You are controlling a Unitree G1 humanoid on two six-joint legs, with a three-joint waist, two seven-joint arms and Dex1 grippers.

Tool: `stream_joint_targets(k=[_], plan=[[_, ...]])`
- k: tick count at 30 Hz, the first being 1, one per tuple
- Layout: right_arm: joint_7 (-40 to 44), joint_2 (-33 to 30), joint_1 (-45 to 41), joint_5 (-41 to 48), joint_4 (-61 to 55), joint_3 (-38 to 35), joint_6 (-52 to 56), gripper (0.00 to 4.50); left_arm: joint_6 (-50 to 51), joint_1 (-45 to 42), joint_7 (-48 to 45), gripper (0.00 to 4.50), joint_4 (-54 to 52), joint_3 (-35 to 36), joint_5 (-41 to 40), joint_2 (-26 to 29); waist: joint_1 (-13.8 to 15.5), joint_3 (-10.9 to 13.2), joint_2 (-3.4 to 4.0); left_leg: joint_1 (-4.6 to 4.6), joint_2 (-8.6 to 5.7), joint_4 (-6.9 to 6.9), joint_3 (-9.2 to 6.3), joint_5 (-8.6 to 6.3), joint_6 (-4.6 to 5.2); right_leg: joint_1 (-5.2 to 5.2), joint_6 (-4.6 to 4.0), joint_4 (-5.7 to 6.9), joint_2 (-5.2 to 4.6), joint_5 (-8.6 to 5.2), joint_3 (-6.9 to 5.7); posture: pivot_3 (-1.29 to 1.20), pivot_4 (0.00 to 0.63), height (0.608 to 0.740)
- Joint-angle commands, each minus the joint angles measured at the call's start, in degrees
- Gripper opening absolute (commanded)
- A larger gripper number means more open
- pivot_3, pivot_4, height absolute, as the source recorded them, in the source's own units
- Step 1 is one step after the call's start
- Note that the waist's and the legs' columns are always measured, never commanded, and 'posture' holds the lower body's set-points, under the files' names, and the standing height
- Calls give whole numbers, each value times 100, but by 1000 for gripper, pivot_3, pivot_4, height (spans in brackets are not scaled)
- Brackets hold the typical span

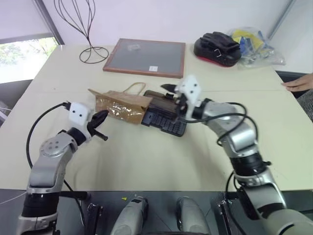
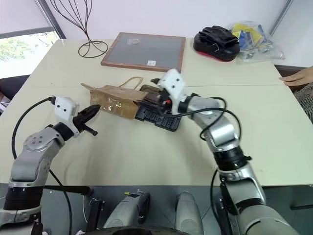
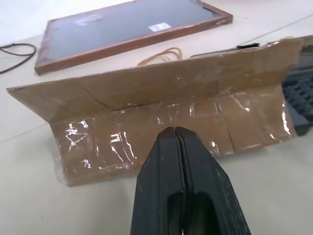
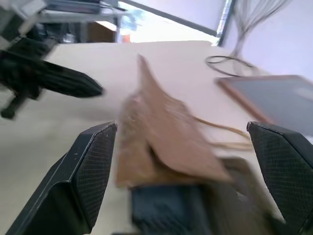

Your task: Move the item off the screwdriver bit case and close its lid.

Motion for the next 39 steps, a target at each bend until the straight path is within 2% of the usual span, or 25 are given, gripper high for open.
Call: stream_joint_targets(k=[1,8,19,22,28,29,39], plan=[[-22,329,-168,-294,508,270,-403,4437,-134,-28,96,0,-147,88,68,-18,-17,0,0,0,0,0,-1,4,-6,0,-1,0,0,1,0,0,150,734],[-11,966,-367,-762,1586,622,-1046,4437,-138,136,285,0,-308,226,148,-54,-120,0,0,0,6,-20,-3,10,-17,-19,-11,8,8,8,0,0,150,734],[-545,1631,-1174,-1129,3313,269,-2135,4437,-86,410,429,0,-596,261,132,-82,-120,-1,2,3,18,-42,-2,20,-34,-32,-23,11,20,16,0,0,150,734],[-617,1683,-1288,-1315,3627,307,-2409,3566,-86,424,472,0,-609,255,148,-102,-121,-1,2,4,18,-47,-2,21,-36,-33,-23,11,20,16,0,0,150,734],[-585,1678,-1252,-1629,3835,408,-2586,393,-118,410,528,0,-579,227,181,-134,-142,-1,2,5,20,-52,-2,24,-40,-37,-24,13,21,16,0,0,150,734],[-570,1662,-1230,-1700,3848,445,-2608,23,-126,405,532,0,-570,223,188,-140,-154,-2,2,5,21,-53,-2,25,-41,-38,-25,13,23,17,0,0,150,734],[-649,1529,-1116,-1729,3288,214,-2447,23,-222,268,529,0,-436,147,302,-231,-246,-2,3,6,27,-57,-5,28,-46,-38,-27,17,29,18,0,0,150,734]])
